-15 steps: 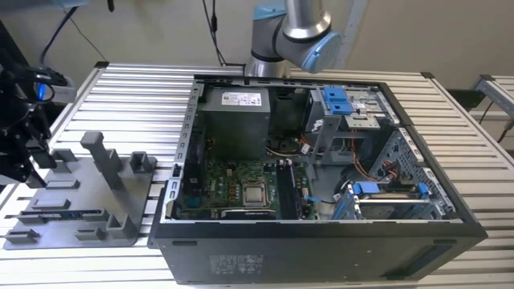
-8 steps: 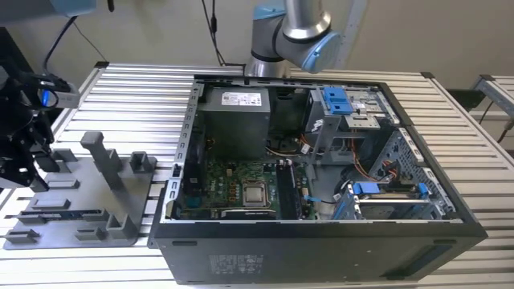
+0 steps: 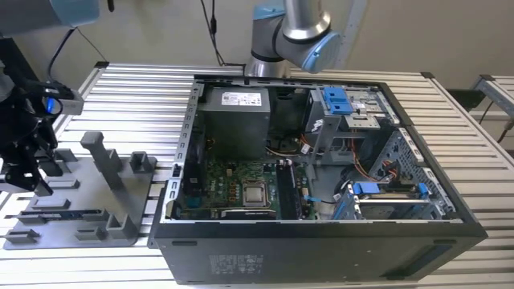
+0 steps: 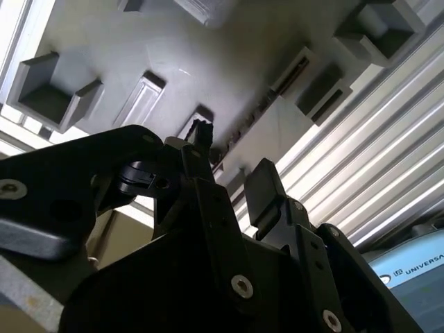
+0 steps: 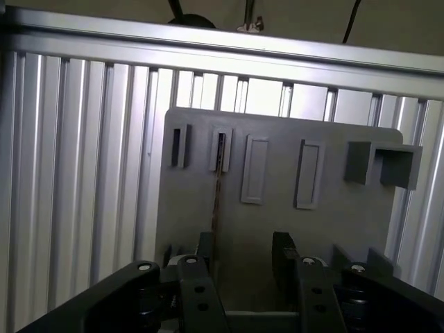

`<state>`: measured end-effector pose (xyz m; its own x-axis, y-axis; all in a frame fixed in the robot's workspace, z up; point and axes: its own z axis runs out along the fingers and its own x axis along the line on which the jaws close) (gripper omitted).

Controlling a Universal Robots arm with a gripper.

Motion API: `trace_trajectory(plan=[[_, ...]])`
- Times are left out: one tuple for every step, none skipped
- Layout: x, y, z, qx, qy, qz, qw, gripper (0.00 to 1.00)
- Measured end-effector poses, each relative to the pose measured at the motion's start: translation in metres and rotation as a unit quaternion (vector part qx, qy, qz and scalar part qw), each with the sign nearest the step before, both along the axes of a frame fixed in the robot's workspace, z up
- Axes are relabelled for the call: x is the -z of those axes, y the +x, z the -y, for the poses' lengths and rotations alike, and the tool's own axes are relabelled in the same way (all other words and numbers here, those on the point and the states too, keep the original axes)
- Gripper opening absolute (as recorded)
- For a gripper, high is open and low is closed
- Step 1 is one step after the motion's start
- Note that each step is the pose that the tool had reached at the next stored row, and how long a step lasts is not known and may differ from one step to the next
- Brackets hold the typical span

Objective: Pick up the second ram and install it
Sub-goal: 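Pick up the second ram and move it above second insertion slot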

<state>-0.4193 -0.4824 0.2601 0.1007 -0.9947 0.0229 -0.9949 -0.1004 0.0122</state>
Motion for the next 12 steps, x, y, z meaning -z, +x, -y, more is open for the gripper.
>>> trace_trajectory(plan=[[0.0019, 0.0, 0.0001, 0.0, 0.0, 0.0, 1.0, 0.48], [0.0038, 0.0, 0.0004, 0.0, 0.0, 0.0, 1.0, 0.48], [0.0056, 0.0001, 0.001, 0.0, 0.0, 0.0, 1.0, 0.48], [0.0073, 0.0, 0.0016, 0.0, 0.0, 0.0, 1.0, 0.48], [0.0092, -0.0001, 0.0025, 0.0, -0.0001, -0.0001, 1.0, 0.48], [0.0111, 0.0, 0.0035, 0.0, 0.0, 0.0, 1.0, 0.48], [0.013, 0.0, 0.0045, 0.0, 0.0, 0.0001, 1.0, 0.48], [0.0146, 0.0, 0.0056, 0.0, 0.0, -0.0001, 1.0, 0.48], [0.0165, 0.0, 0.0066, 0.0, 0.0, 0.0, 1.0, 0.48], [0.0182, 0.0, 0.0074, 0.0, 0.0, 0.0, 1.0, 0.48], [0.0201, 0.0, 0.0079, 0.0, 0.0, 0.0, 1.0, 0.48], [0.0219, -0.0001, 0.0087, 0.0, 0.0, 0.0, 1.0, 0.48]])
